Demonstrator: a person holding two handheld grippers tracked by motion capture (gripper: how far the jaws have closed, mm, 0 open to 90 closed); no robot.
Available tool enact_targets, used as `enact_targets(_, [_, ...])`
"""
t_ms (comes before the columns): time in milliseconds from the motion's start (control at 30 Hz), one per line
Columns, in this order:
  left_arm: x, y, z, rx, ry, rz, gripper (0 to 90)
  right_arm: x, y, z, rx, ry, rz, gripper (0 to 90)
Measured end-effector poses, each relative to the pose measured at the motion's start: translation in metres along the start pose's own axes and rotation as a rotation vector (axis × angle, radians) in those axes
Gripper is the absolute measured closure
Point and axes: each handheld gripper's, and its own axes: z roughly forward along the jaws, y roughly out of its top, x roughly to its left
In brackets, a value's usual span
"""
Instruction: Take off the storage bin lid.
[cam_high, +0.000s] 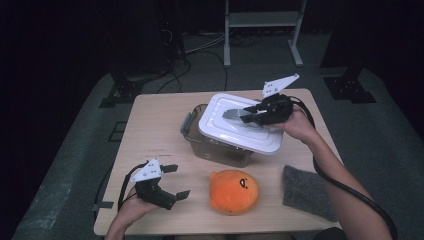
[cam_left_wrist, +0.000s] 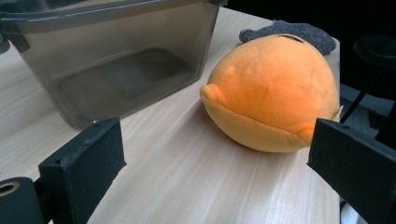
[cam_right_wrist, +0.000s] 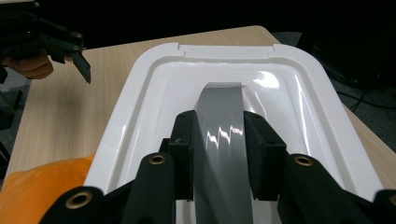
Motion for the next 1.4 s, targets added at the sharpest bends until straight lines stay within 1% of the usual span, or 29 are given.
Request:
enact_targets(67, [0.0, 0.0, 0.0, -0.003, -0.002, -0.002, 2.8, 0.0, -0.004, -0.009, -0.008, -0.008, 0.005, 65.8])
enact_targets(100, [0.0, 0.0, 0.0, -0.003, -0.002, -0.002, 2.7, 0.0, -0.004, -0.009, -0.008, -0.008, 0.005, 65.8])
enact_targets(133, [-0.001, 0.0, 0.0, -0.001, 0.001, 0.001, 2.7, 0.001, -0.008, -0.017, -0.011, -0.017, 0.014, 65.8])
enact_targets(167, [-0.001, 0.0, 0.0, -0.001, 0.001, 0.001, 2.7, 0.001, -0.01, -0.02, -0.015, -0.02, 0.016, 65.8])
enact_targets(200, [-0.001, 0.0, 0.0, 0.0, 0.002, 0.002, 2.7, 0.001, -0.01, -0.02, -0.015, -0.02, 0.016, 65.8])
enact_targets(233, [0.0, 0.0, 0.0, 0.002, 0.005, 0.005, 2.7, 0.001, -0.013, -0.024, -0.017, -0.023, 0.021, 65.8])
enact_targets(267, [0.0, 0.0, 0.0, 0.003, 0.006, 0.003, 2.7, 0.002, -0.019, -0.031, -0.017, -0.031, 0.027, 65.8])
enact_targets(333, [0.0, 0.0, 0.0, -0.001, 0.01, 0.001, 2.6, 0.003, -0.025, -0.039, -0.02, -0.04, 0.032, 65.8])
enact_targets(367, [0.0, 0.0, 0.0, -0.001, 0.01, 0.001, 2.3, 0.003, -0.025, -0.039, -0.02, -0.04, 0.032, 65.8])
enact_targets(400, [0.001, 0.0, -0.001, -0.004, 0.012, -0.004, 2.3, 0.004, -0.032, -0.047, -0.022, -0.051, 0.041, 65.8])
enact_targets(533, [0.001, -0.001, -0.001, -0.003, 0.016, -0.003, 2.3, 0.006, -0.045, -0.063, -0.031, -0.071, 0.06, 65.8])
enact_targets(567, [0.001, -0.001, -0.001, -0.003, 0.016, -0.003, 2.3, 0.006, -0.045, -0.063, -0.031, -0.071, 0.06, 65.8])
enact_targets(600, [0.001, -0.001, -0.001, -0.002, 0.018, -0.003, 2.3, 0.007, -0.051, -0.071, -0.032, -0.082, 0.064, 65.8])
enact_targets(633, [0.001, -0.001, -0.001, -0.004, 0.02, -0.007, 2.3, 0.008, -0.053, -0.074, -0.032, -0.086, 0.066, 65.7])
enact_targets(867, [0.002, -0.002, 0.0, 0.008, 0.024, -0.005, 2.3, 0.014, -0.075, -0.102, -0.043, -0.12, 0.09, 65.7])
enact_targets(933, [0.001, -0.003, 0.001, 0.013, 0.024, -0.008, 2.3, 0.015, -0.081, -0.108, -0.041, -0.131, 0.094, 65.7])
enact_targets(967, [0.001, -0.003, 0.001, 0.013, 0.024, -0.008, 2.3, 0.015, -0.081, -0.108, -0.041, -0.131, 0.094, 65.7])
enact_targets(1000, [0.001, -0.003, 0.002, 0.01, 0.025, -0.01, 2.3, 0.016, -0.087, -0.114, -0.044, -0.139, 0.104, 65.7])
enact_targets(1033, [0.001, -0.003, 0.002, 0.01, 0.025, -0.01, 2.3, 0.016, -0.089, -0.116, -0.048, -0.14, 0.1, 65.7])
enact_targets(1133, [0.001, -0.003, 0.001, 0.006, 0.024, -0.016, 2.3, 0.018, -0.095, -0.12, -0.047, -0.146, 0.107, 65.7])
enact_targets(1167, [0.001, -0.003, 0.001, 0.006, 0.023, -0.01, 2.3, 0.019, -0.101, -0.124, -0.045, -0.15, 0.121, 65.7])
enact_targets(1233, [0.001, -0.002, 0.0, 0.006, 0.024, -0.01, 2.3, 0.02, -0.103, -0.125, -0.044, -0.152, 0.125, 65.7])
enact_targets(1367, [0.002, -0.003, 0.0, 0.001, 0.024, -0.012, 2.3, 0.023, -0.119, -0.133, -0.047, -0.161, 0.144, 65.7])
enact_targets(1400, [0.002, -0.003, 0.0, 0.001, 0.024, -0.012, 2.3, 0.023, -0.119, -0.133, -0.047, -0.161, 0.144, 65.7])
